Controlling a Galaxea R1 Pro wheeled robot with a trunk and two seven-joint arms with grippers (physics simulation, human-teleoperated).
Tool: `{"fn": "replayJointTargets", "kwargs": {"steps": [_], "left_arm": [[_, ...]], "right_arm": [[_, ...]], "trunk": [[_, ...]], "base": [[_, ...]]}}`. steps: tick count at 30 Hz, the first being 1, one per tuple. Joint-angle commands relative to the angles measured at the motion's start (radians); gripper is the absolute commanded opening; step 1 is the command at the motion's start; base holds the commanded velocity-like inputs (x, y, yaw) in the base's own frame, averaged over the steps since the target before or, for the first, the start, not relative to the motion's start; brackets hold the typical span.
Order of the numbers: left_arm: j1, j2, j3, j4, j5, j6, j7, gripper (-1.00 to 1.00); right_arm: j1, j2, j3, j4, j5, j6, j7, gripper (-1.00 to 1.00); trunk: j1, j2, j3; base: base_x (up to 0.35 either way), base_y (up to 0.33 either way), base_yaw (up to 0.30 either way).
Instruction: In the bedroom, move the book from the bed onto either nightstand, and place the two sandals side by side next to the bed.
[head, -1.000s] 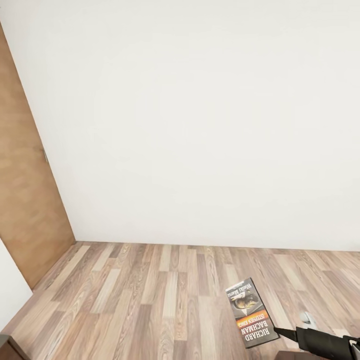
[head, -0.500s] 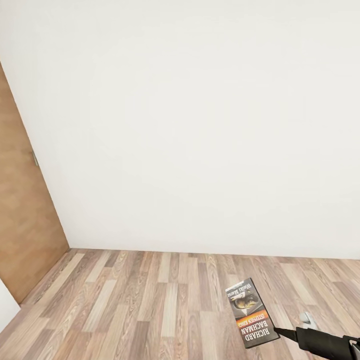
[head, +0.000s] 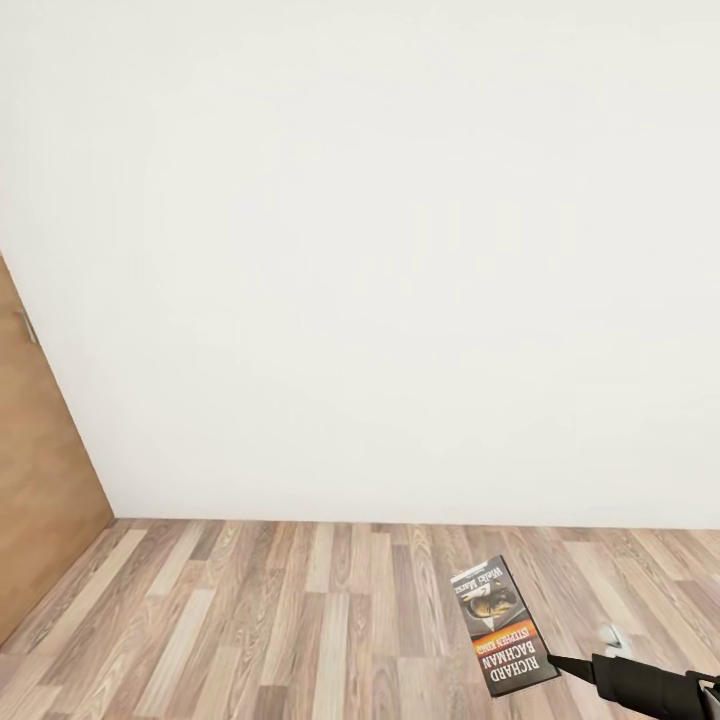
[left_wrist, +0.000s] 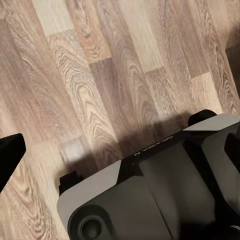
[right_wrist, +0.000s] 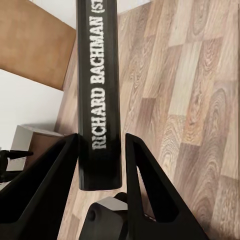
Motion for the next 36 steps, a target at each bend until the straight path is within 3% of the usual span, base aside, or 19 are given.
{"fn": "replayJointTargets", "kwargs": {"steps": [1, 36], "left_arm": [[-0.001, 0.0, 0.007, -0.001, -0.011, -0.004, -0.003, 1.0], [-0.001, 0.0, 0.007, -0.001, -0.011, -0.004, -0.003, 1.0]], "right_arm": [[-0.001, -0.001, 0.004, -0.001, -0.012, 0.01, 0.002, -1.0], [-0.001, -0.001, 0.004, -0.001, -0.012, 0.01, 0.002, -1.0]], "trunk": [[0.001, -0.002, -0.002], [0.001, -0.002, -0.002]], "base": [[0.333, 0.0, -0.101], [0.329, 0.0, -0.015]]}}
